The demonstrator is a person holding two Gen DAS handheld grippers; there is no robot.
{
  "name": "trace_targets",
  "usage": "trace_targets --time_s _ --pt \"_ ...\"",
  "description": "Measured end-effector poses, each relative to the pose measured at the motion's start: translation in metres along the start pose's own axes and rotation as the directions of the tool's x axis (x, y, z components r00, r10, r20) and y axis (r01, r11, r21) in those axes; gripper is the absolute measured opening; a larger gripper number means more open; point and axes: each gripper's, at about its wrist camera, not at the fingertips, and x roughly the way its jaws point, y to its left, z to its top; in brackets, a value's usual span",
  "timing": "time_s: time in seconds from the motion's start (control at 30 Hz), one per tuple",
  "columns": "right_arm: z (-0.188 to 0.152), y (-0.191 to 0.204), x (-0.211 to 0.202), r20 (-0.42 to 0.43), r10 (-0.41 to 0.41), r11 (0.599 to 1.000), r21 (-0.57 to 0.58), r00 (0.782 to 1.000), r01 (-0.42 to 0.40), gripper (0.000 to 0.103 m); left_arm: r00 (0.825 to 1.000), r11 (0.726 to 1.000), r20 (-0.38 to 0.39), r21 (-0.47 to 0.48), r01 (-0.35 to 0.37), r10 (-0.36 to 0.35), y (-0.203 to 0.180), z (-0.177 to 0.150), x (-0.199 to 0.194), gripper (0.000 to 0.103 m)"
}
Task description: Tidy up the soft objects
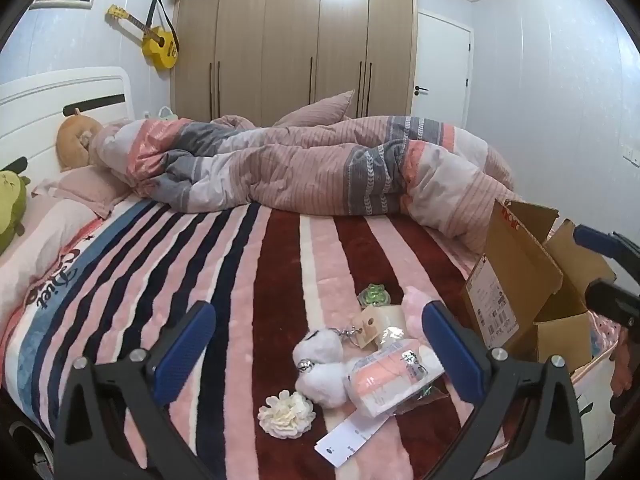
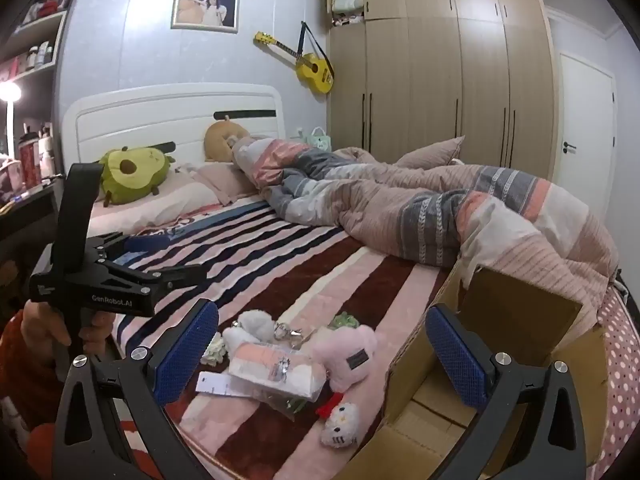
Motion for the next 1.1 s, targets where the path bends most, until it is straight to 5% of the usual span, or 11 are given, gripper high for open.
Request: trace_targets --time_s 1.1 --pt "-0.004 0.001 0.005 -0.035 -0.009 1.0 0.011 0.999 0.009 0.103 0.998 0.998 0.029 0.001 0.055 -0.055 -0.002 0.002 -0.004 0.103"
